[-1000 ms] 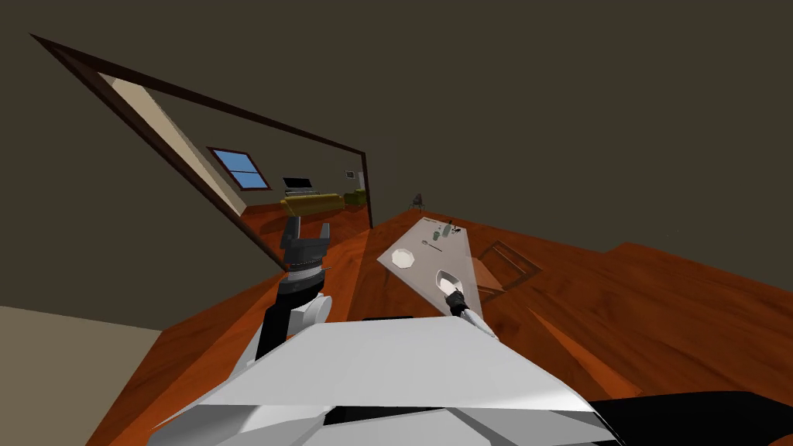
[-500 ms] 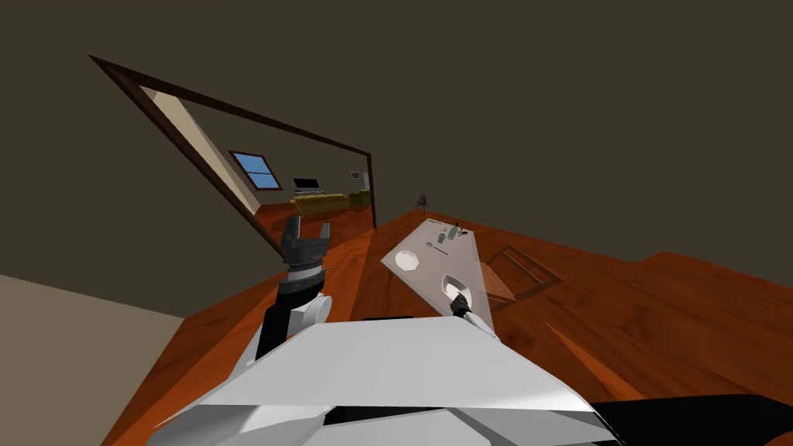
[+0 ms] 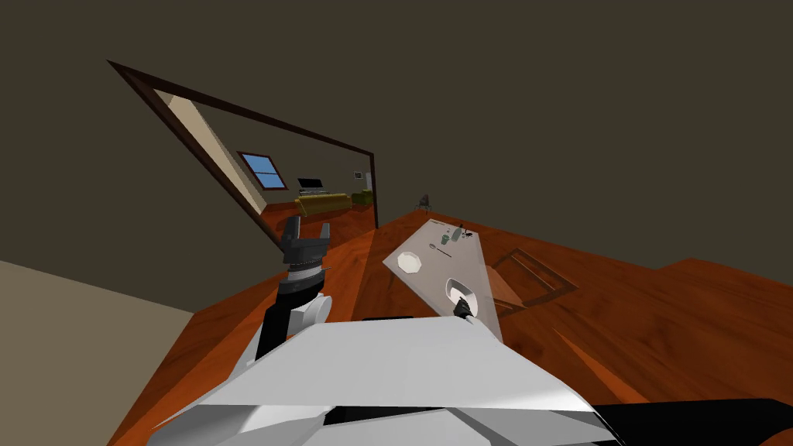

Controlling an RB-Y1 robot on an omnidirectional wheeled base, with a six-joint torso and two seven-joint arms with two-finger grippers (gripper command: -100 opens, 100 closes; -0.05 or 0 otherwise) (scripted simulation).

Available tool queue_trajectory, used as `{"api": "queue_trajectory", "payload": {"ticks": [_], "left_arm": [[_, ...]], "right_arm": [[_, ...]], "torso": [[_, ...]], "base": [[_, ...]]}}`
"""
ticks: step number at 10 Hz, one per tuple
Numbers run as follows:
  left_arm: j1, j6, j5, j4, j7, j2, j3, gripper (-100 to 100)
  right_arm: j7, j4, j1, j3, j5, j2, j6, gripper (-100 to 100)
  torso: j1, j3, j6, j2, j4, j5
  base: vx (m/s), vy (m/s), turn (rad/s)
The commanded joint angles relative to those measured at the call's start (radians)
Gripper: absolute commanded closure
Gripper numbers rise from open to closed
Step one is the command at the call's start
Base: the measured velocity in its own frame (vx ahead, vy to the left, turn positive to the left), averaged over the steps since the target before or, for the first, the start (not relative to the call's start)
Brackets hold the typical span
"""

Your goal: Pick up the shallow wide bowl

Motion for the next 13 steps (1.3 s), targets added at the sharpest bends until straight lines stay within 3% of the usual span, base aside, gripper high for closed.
{"api": "queue_trajectory", "payload": {"ticks": [1,2,3,5,11,13], "left_arm": [[0.000,0.000,0.000,0.000,0.000,0.000,0.000,0],[0.000,0.000,0.000,0.000,0.000,0.000,0.000,0],[0.000,0.000,0.000,0.000,0.000,0.000,0.000,0],[0.000,0.000,0.000,0.000,0.000,0.000,0.000,0],[0.000,0.000,0.000,0.000,0.000,0.000,0.000,0],[0.000,0.000,0.000,0.000,0.000,0.000,0.000,0]], "right_arm": [[0.000,0.000,0.000,0.000,0.000,0.000,0.000,-100],[-0.003,0.004,-0.001,-0.002,0.007,0.002,-0.002,0],[0.000,-0.001,-0.005,0.000,0.023,0.032,0.022,-100],[0.000,-0.001,-0.005,0.000,0.023,0.032,0.022,-100],[0.012,-0.017,-0.018,0.009,0.084,0.139,0.107,-100],[0.012,-0.017,-0.018,0.009,0.084,0.139,0.107,-100]], "torso": [[0.000,0.000,0.000,0.000,0.000,0.000],[-0.001,0.001,0.000,0.001,0.000,0.000],[-0.001,0.001,0.000,0.002,0.000,0.000],[-0.006,0.001,0.000,0.002,0.000,-0.001],[-0.006,0.001,0.000,0.002,0.000,-0.001],[-0.006,0.001,0.000,0.002,0.000,-0.001]], "base": [[0.011,0.007,0.005],[0.000,0.000,0.000],[0.005,-0.062,-0.010],[0.005,-0.066,0.006],[0.004,-0.080,-0.003],[0.004,-0.060,0.003]]}}
